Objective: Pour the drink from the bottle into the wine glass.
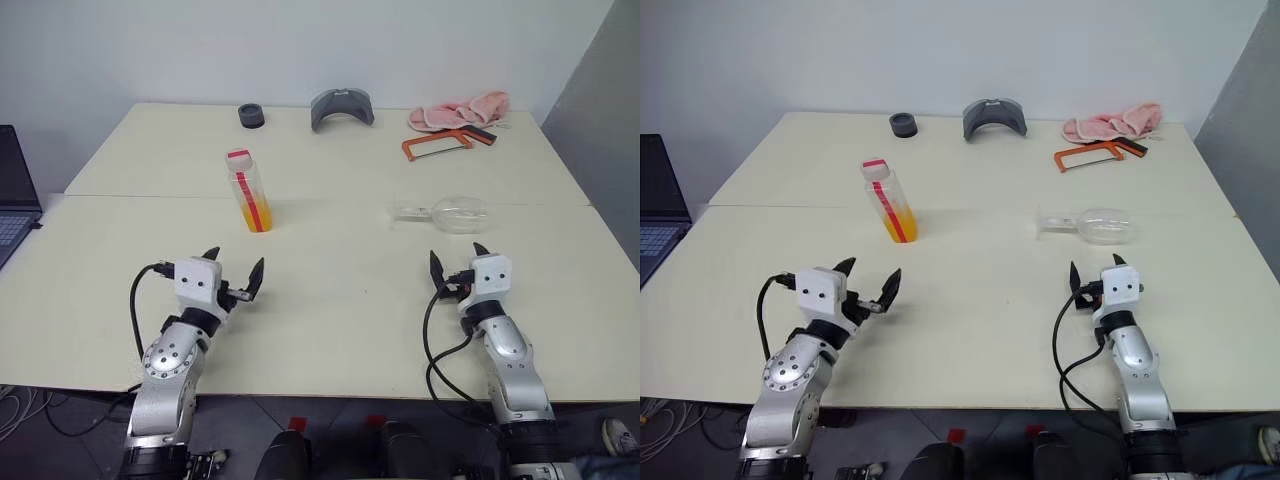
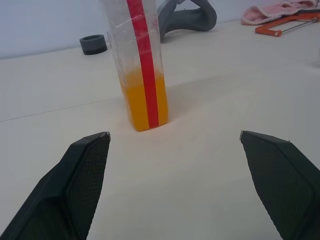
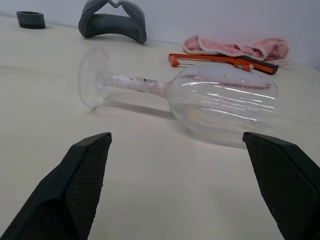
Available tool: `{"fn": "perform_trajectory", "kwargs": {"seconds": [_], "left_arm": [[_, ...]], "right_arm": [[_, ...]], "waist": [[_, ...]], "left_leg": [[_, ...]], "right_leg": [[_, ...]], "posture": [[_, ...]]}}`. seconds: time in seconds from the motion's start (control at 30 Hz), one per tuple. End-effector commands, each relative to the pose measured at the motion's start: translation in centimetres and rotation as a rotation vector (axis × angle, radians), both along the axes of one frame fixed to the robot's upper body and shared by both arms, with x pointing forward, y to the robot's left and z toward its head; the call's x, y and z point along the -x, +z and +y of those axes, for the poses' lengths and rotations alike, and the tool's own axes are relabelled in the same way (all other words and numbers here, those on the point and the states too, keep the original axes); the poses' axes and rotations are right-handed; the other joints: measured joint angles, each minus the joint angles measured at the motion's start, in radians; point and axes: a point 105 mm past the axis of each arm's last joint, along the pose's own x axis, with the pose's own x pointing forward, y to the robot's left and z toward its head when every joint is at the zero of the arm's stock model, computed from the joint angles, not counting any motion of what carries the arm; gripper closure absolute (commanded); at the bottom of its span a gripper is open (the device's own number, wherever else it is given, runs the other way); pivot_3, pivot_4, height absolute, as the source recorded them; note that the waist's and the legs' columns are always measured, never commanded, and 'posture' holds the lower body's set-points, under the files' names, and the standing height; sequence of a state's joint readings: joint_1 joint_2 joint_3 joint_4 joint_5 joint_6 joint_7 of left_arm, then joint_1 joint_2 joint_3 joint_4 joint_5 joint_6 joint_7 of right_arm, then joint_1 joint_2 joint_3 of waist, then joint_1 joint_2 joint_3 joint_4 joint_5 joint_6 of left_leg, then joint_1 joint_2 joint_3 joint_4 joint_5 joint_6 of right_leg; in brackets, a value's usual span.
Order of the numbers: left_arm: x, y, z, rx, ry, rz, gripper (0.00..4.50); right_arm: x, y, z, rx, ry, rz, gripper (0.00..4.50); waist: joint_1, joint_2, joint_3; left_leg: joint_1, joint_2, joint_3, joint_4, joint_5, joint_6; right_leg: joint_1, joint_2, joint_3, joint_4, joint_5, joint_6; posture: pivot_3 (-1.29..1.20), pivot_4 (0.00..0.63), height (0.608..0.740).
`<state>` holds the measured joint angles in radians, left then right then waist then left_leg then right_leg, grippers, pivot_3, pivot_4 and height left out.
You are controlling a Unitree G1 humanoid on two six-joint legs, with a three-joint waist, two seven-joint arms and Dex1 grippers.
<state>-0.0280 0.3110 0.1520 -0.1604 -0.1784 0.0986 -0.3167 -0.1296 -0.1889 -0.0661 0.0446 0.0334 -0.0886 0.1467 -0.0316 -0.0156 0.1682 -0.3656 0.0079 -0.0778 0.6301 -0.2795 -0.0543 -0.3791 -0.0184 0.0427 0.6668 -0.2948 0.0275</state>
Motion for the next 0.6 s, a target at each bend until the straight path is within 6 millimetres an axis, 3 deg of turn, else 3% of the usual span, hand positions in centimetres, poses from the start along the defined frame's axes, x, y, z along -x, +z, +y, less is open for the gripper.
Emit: {"fn": "perform_trajectory", "kwargs": {"seconds": [0.03, 0.6], "left_arm": [[0.16, 1.29, -0.54, -0.007, -0.027, -0.057, 0.03], [0.38, 1.02, -0.88, -0.035, -0.048, -0.056, 0.03]], "right_arm": [[-0.03, 1.21, -0.42, 0.008, -0.014, -0.047, 0.00], [0.21, 0.80, -0.01, 0.004, 0.001, -0.032, 0.00]], "waist": [[0.000, 0.000, 0.000], [0.000, 0.000, 0.000]], "left_leg": [[0.000, 0.000, 0.000, 0.000, 0.000, 0.000], [0.000, 0.000, 0.000, 0.000, 0.000, 0.000]], "right_leg": [[0.000, 0.000, 0.000, 0.000, 0.000, 0.000], [0.000, 0.000, 0.000, 0.001, 0.000, 0.000]], "posture": [[0.00, 0.150, 0.740], [0.00, 0.150, 0.740]]}}
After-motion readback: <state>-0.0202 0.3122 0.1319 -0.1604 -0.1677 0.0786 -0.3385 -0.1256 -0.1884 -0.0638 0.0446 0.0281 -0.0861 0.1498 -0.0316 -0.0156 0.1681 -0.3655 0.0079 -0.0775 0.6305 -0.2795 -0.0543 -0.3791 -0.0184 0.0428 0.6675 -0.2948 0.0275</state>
